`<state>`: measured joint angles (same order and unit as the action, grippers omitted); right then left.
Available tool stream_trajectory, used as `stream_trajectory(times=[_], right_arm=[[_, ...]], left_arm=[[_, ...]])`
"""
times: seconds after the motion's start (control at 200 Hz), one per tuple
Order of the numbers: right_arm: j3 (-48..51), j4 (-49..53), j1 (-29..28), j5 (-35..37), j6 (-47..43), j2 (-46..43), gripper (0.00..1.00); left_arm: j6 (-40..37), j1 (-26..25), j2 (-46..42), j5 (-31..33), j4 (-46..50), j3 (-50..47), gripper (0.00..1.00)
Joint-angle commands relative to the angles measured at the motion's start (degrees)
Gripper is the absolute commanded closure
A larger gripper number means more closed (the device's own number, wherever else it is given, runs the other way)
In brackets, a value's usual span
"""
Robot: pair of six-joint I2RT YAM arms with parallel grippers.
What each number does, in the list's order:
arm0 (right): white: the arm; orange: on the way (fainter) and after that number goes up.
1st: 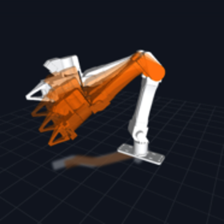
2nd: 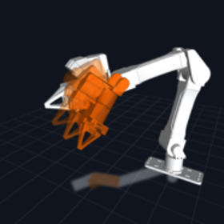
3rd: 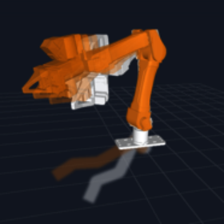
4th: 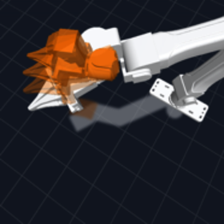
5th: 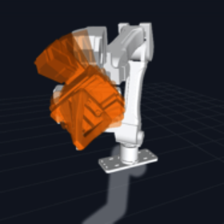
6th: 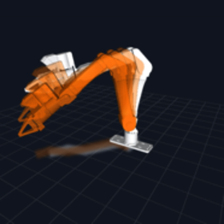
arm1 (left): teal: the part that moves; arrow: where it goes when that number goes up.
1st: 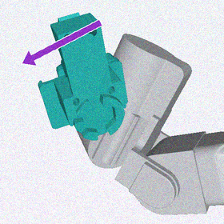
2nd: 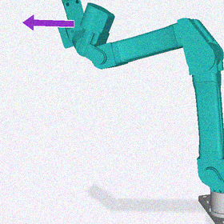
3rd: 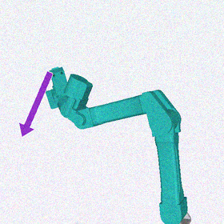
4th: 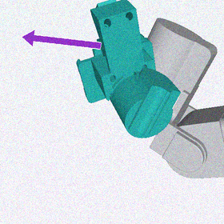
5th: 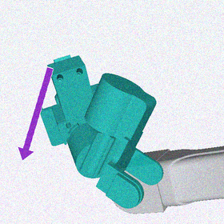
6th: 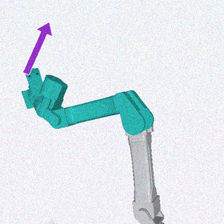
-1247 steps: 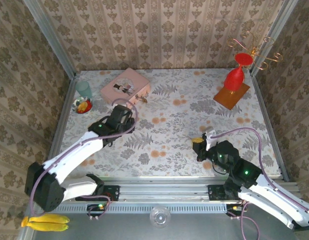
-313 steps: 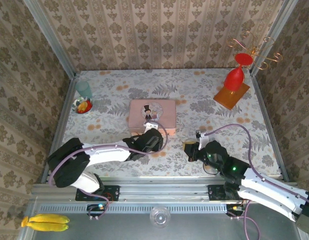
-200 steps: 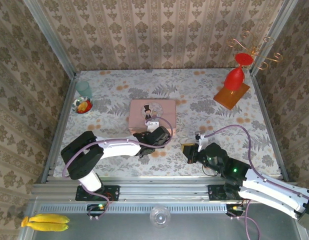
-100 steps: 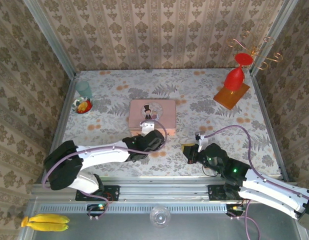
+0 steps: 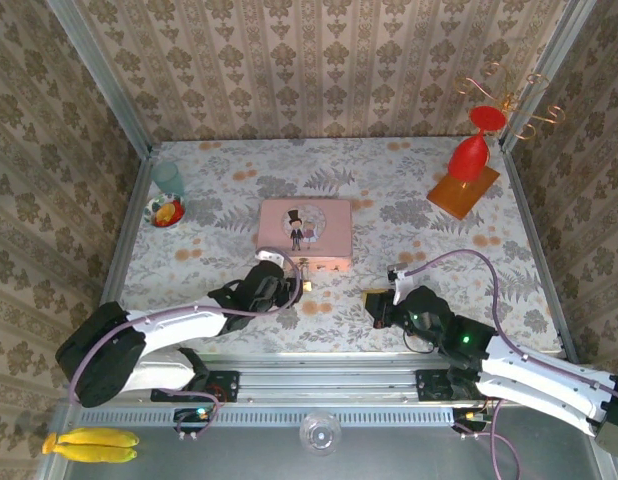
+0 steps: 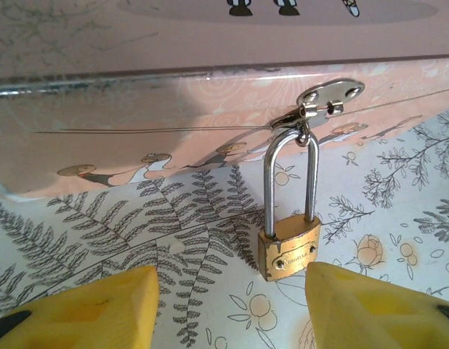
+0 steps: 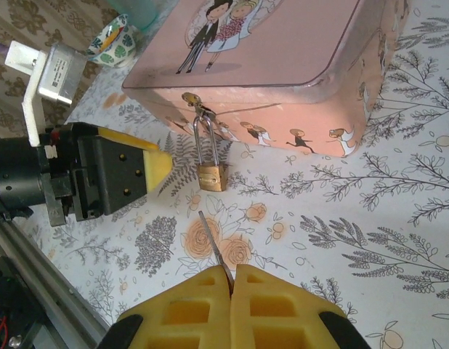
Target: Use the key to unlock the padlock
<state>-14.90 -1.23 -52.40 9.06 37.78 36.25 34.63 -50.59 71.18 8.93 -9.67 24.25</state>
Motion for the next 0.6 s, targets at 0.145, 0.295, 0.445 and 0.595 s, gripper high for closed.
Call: stream_trajectory(times=[0.145,0.295,0.445,0.595], right_arm=[[-1.19,-3.53,-0.95,0.78,0.80,1.84,1.00],[-1.12,-4.05,-1.30,0.87,1.04,2.35,1.00],[-0.92,-4.04,-1.69,1.17,1.24,2.14,1.00],[-0.73,-3.66,-1.86,1.46,1.33,1.63,1.00]], left_arm=[[-6.05,2.34,2.90,-10.30,-9.68,-2.45,0.45],[-5.89,3.49,6.92,-12.52,-13.60,-2.78,0.48],[-5.70,4.09,11.46,-13.86,-17.66,-2.62,0.50],[-5.88,4.10,14.54,-16.18,-20.31,-1.56,0.55]])
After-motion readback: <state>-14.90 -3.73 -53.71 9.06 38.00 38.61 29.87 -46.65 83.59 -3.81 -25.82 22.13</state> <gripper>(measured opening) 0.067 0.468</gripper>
